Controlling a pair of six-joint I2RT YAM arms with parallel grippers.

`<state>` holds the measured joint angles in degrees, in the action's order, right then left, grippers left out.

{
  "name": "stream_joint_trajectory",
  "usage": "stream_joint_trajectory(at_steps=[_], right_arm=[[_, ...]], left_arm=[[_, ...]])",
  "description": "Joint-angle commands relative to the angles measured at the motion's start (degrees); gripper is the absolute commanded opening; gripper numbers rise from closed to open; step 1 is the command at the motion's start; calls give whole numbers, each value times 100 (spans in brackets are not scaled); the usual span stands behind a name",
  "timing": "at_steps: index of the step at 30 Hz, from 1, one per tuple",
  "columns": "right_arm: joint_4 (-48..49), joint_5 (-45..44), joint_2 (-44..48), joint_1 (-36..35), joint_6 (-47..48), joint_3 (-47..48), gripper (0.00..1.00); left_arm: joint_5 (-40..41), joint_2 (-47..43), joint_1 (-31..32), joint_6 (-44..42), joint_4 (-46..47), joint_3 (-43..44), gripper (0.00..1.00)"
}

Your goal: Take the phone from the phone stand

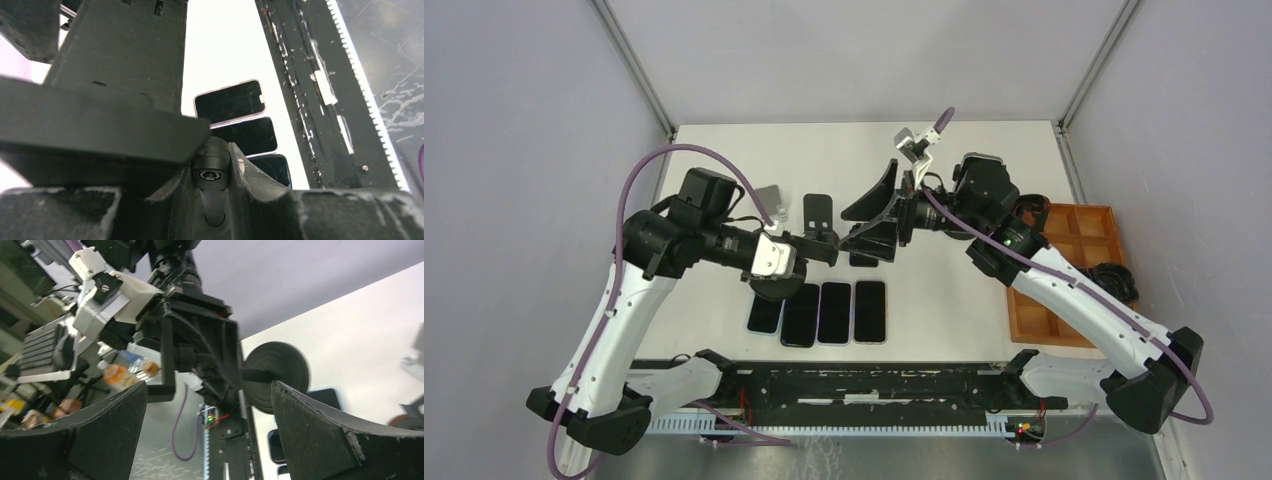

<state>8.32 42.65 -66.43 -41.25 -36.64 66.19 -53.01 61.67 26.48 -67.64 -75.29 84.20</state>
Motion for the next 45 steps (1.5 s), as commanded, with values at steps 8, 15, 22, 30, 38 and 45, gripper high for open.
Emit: stream_joint_trajectory(at_steps=[8,15,22,30,38,45], right_arm=[[217,310,-529,-734,-248,403,98],[-269,291,-906,-954,189,864,98],[-207,609,-1097,-974,141,913,64],[-663,736,-1271,-972,409,1265,27],[-987,856,-1276,-974,648,1440,64],[-1442,797,-1264,-970,970,1614,56]], left_arm=[[409,-32,-2,-1489,-215,42,2],[492,-15,5,-1538,-234,58,2],[486,72,-1,-1218,-163,175,2],[360,100,3,-808,80,220,2],[156,92,2,290,625,337,2],[252,56,-2,168,616,250,2]])
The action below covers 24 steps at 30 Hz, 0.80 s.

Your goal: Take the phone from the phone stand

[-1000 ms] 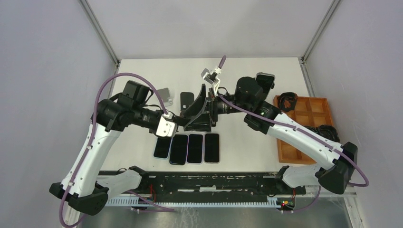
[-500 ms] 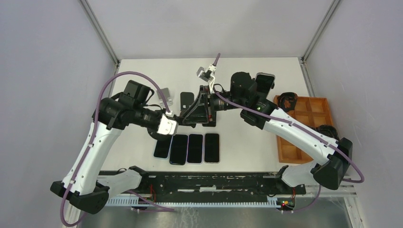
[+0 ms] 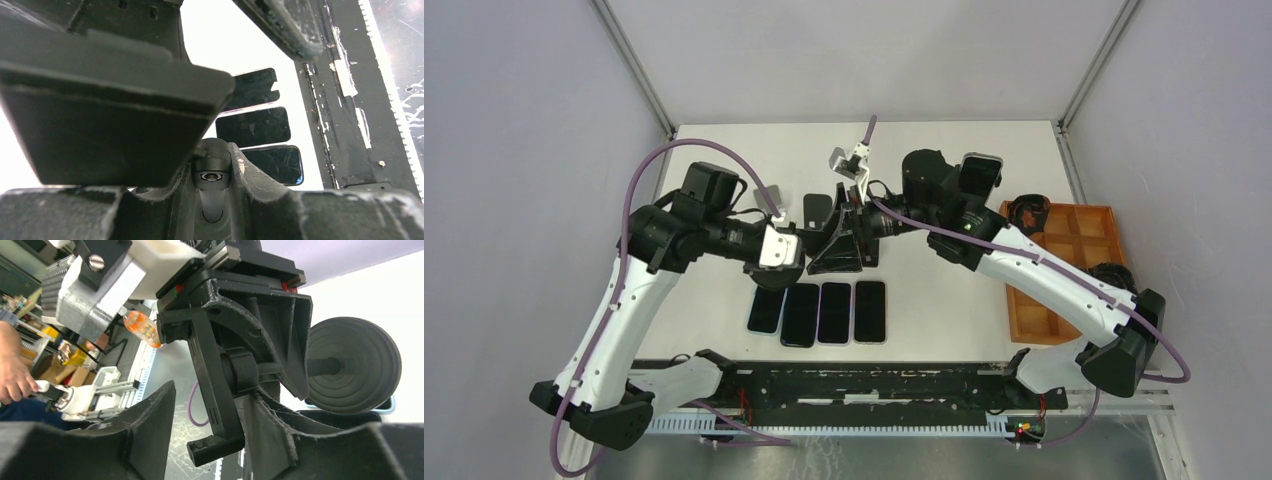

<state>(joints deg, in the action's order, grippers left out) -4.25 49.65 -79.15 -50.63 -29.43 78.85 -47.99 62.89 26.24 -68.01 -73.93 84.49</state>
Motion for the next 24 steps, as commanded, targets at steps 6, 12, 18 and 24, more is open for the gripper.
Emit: stream_joint_trajectory(at_steps=[6,12,18,24], right_arm=[[-272,-18,2,3,295,441,45],[-629,23,-91,86,516,760,64],[-612,147,-109,84,471,753,55],[-533,181,-24,72,578,588,58]], left_arm=[[-262,-63,30,79,351,226,2],[-69,-75,30,-747,-290,247,2],[-87,-52,30,-694,-272,321,2],[-138,-31,30,-529,-140,316,2]])
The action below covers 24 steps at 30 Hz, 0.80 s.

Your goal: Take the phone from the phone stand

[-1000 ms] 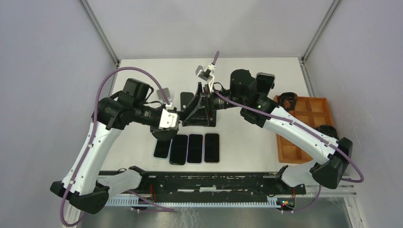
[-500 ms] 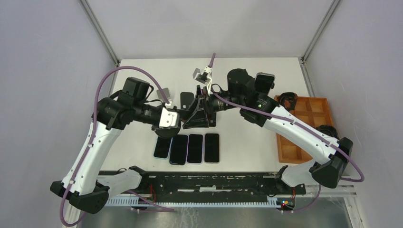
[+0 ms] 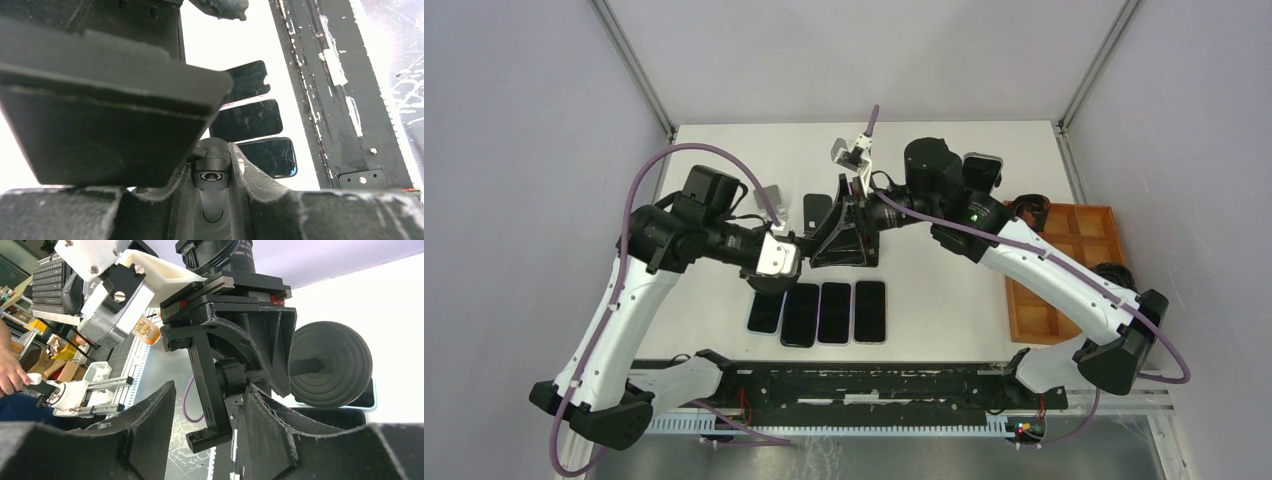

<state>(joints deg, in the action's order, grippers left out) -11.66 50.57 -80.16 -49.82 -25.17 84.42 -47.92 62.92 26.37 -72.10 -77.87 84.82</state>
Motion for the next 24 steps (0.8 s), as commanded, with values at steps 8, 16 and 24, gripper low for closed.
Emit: stream_joint_trajectory(at_steps=[8,16,24], right_arm=[[144,-89,-78,-51,398,145,14],[63,-710,-39,41,690,482,0],[-64,-982,-44,1024,577,1189,0]], left_arm=[[-176,18,18,425,451,472,2],[-222,26,19,1656,1175,477,36],[379,-72,13,3021,2268,446,100]])
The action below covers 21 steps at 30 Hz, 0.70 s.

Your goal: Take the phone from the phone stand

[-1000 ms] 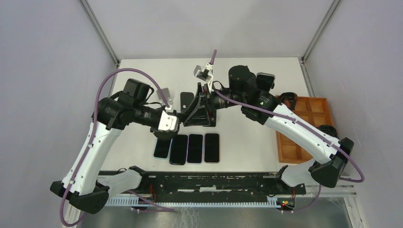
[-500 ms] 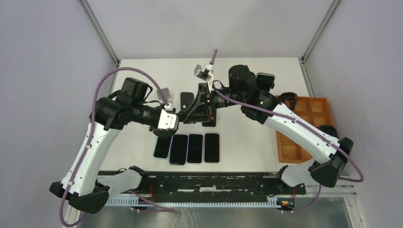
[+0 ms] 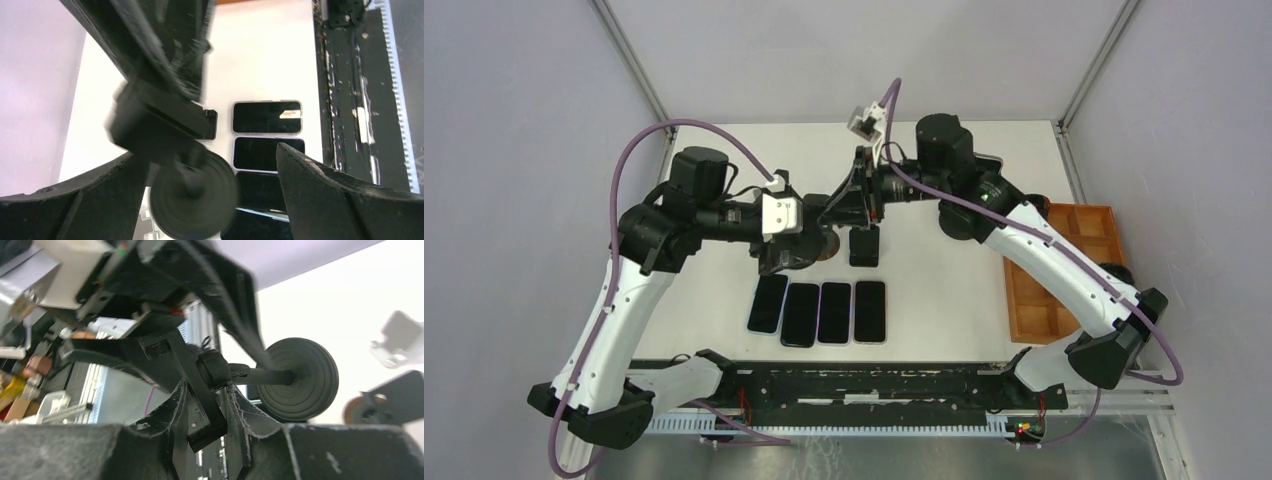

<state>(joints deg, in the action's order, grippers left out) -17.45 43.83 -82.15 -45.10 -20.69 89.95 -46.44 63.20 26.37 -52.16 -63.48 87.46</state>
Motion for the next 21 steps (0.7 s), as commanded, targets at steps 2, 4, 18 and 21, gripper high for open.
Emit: stream_joint_trajectory(at_steps=[2,4,18,21], right_arm=[[466,-387,132,866,167,775,0],[418,-425,42,1177,166,948,0],[-232,-1356,-1885,1825,1001,2066,0],[-92,-1362,-2398,1830,969,2139,0]], left_arm=[[326,-143,20,972,814,131,100],[538,-176,10,1141,931,46,100],[890,-436,9,1518,992,-44,100],[885,-565,9,1455,1024,-281,100]])
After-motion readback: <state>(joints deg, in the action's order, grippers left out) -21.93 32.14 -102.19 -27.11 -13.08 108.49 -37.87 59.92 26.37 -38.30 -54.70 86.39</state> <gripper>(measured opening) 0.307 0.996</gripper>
